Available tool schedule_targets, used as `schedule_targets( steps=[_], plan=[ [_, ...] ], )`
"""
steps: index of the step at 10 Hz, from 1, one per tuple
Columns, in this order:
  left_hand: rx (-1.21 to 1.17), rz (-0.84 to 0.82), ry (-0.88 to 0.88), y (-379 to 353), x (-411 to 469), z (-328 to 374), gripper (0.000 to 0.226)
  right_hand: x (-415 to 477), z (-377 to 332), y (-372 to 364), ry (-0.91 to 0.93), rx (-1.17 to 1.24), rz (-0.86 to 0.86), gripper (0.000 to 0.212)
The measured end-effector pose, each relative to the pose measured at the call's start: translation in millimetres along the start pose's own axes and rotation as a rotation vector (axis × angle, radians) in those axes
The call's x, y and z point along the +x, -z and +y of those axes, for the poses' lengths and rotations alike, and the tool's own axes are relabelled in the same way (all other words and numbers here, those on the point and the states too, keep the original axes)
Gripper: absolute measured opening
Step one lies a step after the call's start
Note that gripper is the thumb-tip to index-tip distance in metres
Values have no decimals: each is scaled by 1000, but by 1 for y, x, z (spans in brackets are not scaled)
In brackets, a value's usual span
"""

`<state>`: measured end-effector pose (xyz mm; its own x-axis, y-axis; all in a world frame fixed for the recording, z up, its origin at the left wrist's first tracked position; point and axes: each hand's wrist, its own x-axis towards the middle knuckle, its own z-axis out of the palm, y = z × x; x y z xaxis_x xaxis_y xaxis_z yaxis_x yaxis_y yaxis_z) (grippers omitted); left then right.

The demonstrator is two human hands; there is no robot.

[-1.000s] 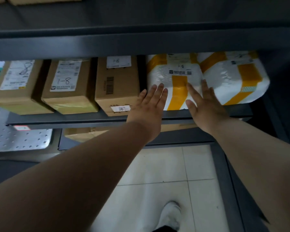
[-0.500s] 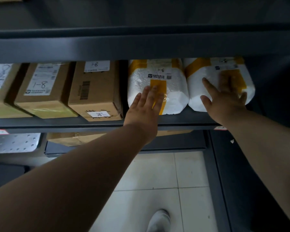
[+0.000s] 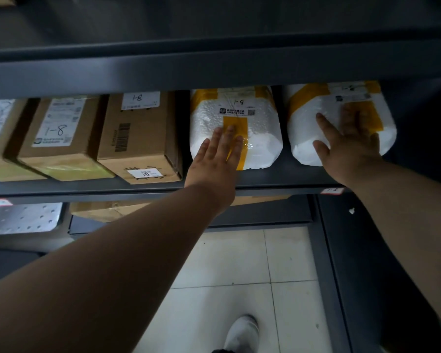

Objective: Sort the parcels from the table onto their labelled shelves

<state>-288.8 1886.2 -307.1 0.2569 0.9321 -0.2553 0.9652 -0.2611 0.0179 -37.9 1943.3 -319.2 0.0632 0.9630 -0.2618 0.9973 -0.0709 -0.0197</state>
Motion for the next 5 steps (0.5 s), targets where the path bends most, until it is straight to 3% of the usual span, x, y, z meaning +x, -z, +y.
schedule_targets(
  steps=[2,5],
  plan=[
    [0,-1,8,5,6,-1,83,-2,-2,0,10,14,15,59],
    [-27,35,-45,9,-10,1,60,-47,-29,6,224,114,29,55]
  ],
)
